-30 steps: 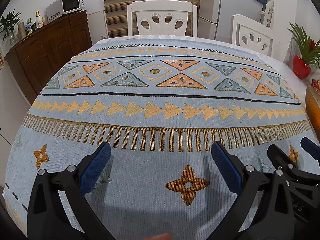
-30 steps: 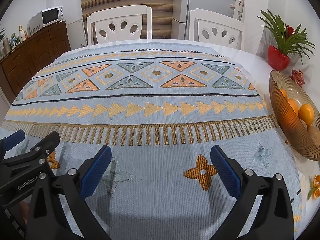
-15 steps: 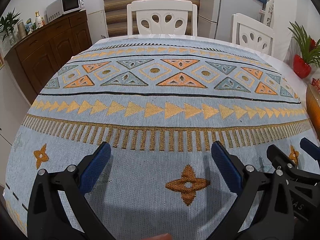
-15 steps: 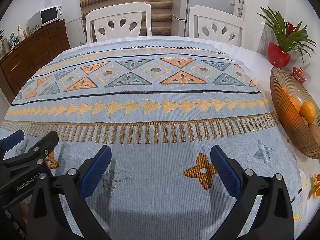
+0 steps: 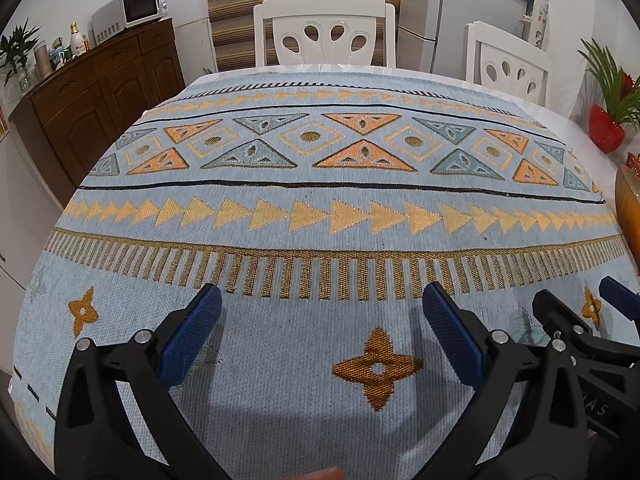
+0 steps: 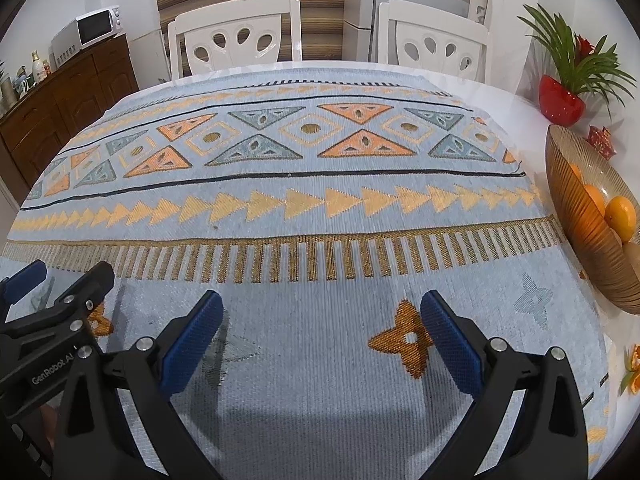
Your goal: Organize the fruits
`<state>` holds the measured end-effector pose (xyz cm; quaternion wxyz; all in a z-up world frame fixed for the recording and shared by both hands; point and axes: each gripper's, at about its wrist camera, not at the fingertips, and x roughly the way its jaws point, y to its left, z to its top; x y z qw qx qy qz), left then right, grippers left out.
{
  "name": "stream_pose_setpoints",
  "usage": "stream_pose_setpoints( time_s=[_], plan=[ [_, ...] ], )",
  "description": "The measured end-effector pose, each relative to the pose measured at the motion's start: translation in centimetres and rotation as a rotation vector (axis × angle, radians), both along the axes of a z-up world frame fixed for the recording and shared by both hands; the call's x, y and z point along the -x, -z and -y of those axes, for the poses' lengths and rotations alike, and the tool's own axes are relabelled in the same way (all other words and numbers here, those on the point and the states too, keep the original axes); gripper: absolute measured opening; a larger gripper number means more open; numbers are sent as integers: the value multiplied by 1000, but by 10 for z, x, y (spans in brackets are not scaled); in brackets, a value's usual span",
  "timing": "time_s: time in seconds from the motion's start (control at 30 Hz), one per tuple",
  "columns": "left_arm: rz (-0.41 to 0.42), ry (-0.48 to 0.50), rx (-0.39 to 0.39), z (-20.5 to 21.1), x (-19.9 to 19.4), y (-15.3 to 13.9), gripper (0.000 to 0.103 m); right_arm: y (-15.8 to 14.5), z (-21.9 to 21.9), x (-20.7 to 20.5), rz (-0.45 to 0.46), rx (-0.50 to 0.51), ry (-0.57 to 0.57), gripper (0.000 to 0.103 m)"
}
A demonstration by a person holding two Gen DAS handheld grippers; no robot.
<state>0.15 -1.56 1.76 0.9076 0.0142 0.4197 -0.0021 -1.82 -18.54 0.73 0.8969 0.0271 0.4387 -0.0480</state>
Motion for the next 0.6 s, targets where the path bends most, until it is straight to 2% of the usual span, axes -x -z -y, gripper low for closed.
stream_pose_setpoints(
  time_s=[0.27,0.5,0.6],
  plan=[
    [-15,-6,-1,-1,-2,2,100,10,4,-8,-66,-34,-7,98],
    [-82,-3,-44,5,-10,11,100,12,2,-9,-83,-29,-17,98],
    [-81,-5,-44,5,-9,11,100,12,2,-9,-83,-20,-26,98]
  ],
)
